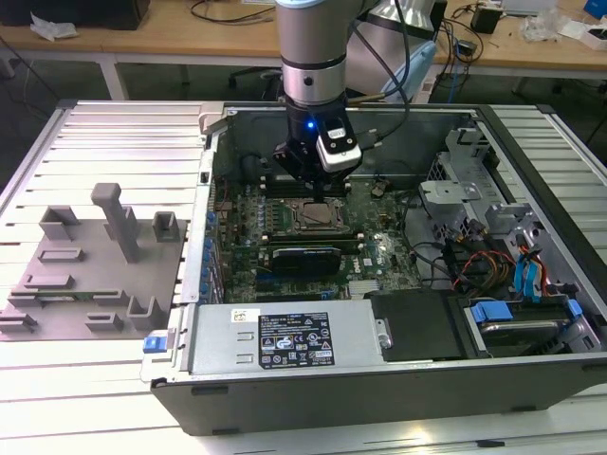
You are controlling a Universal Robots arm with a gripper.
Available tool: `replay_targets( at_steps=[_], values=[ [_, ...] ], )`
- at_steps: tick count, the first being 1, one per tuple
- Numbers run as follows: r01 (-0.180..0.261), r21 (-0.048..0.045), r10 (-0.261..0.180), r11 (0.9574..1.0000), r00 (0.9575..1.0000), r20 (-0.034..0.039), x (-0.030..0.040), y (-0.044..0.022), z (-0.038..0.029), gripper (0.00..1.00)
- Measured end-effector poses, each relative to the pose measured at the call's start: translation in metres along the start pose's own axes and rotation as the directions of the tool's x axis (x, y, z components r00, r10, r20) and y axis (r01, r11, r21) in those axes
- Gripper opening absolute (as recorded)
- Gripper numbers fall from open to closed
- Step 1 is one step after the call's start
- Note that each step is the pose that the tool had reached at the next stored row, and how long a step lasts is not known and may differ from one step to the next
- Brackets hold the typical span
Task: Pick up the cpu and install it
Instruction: 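Install the second cpu locking lever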
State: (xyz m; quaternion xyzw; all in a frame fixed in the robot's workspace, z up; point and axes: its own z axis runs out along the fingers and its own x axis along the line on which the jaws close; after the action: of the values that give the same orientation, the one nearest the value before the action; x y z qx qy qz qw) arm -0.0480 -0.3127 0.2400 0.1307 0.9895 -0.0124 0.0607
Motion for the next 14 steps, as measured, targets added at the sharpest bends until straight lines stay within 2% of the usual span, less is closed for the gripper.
replay_targets(
  at_steps=[3, 14],
  values=[
    [0.000, -0.0001, 0.000, 1.0000, 1.0000, 0.0000, -0.0010, -0.0037, 0.0002, 0.11],
    [0.000, -0.0001, 0.000, 1.0000, 1.0000, 0.0000, -0.0030, -0.0112, 0.0005, 0.11]
  ],
)
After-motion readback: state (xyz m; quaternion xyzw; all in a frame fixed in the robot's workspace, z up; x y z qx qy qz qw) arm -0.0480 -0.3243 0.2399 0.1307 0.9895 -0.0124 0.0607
